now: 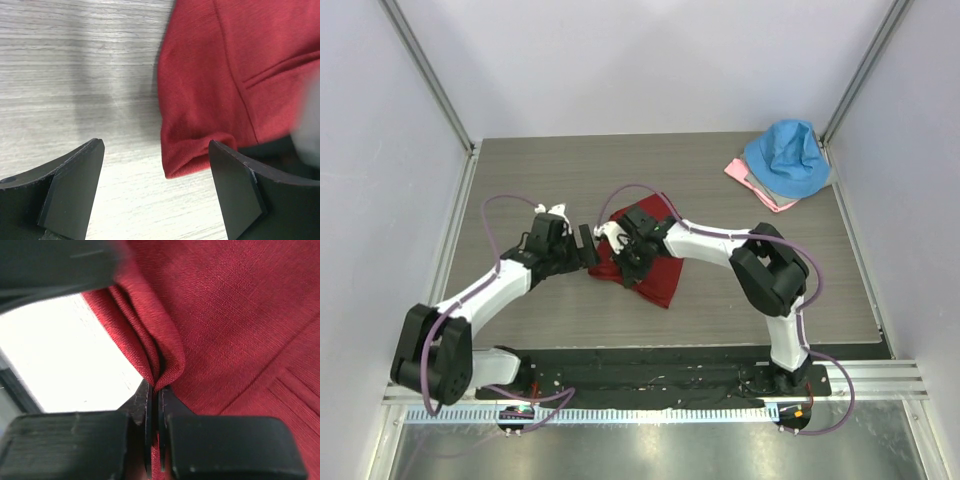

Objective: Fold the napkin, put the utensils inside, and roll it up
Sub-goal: Roll the napkin with the utensil

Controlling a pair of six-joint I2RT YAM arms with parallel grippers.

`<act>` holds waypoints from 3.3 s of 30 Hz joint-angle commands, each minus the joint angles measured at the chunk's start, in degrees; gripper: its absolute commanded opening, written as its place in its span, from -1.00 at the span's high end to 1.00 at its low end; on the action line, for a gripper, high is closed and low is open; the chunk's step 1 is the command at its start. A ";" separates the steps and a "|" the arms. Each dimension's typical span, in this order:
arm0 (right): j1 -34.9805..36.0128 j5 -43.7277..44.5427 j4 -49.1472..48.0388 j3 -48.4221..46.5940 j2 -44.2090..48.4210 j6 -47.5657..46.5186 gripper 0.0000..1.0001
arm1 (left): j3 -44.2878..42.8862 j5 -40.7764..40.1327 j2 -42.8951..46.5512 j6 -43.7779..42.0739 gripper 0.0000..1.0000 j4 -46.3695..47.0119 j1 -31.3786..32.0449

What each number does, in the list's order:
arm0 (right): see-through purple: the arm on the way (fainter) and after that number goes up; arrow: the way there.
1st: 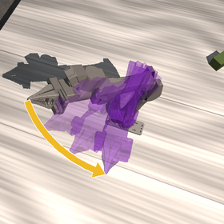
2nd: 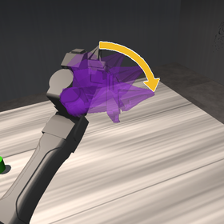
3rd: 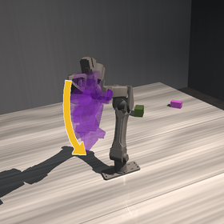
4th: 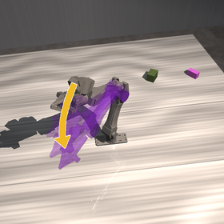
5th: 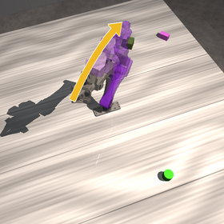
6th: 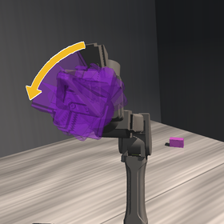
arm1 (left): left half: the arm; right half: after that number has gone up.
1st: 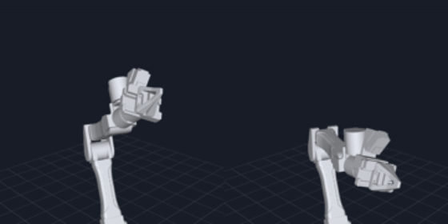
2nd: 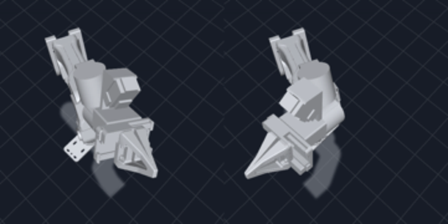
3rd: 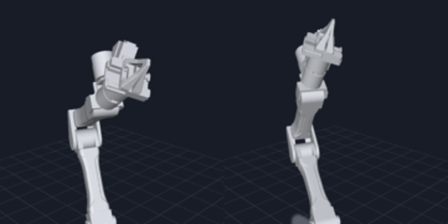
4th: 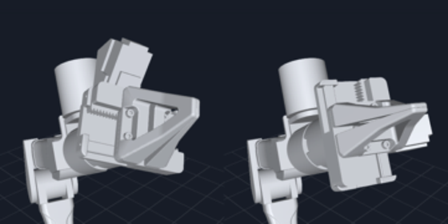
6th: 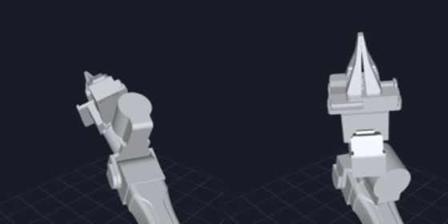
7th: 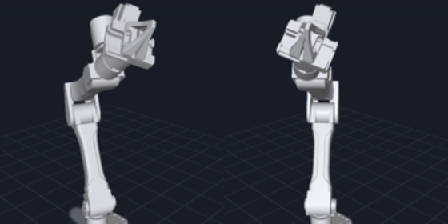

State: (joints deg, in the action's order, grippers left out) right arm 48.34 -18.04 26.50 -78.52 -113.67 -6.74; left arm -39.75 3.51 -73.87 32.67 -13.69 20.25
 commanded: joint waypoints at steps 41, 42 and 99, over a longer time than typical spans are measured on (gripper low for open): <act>-15.99 -34.25 5.67 -7.61 -16.94 11.40 0.98 | 7.32 7.48 -1.72 -9.90 -0.33 17.73 3.57; -15.99 -34.25 5.67 -7.61 -17.03 11.40 0.99 | 7.05 7.22 -1.89 -9.99 -0.33 18.08 3.57; -15.91 -24.88 0.85 -4.19 -4.74 13.86 0.36 | 1.52 5.28 -10.86 -10.43 1.00 16.69 3.57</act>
State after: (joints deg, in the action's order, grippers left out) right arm 32.64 -52.90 31.62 -84.90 -127.15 7.25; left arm -35.73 11.77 -84.25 23.51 7.81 24.10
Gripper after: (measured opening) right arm 0.241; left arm 0.194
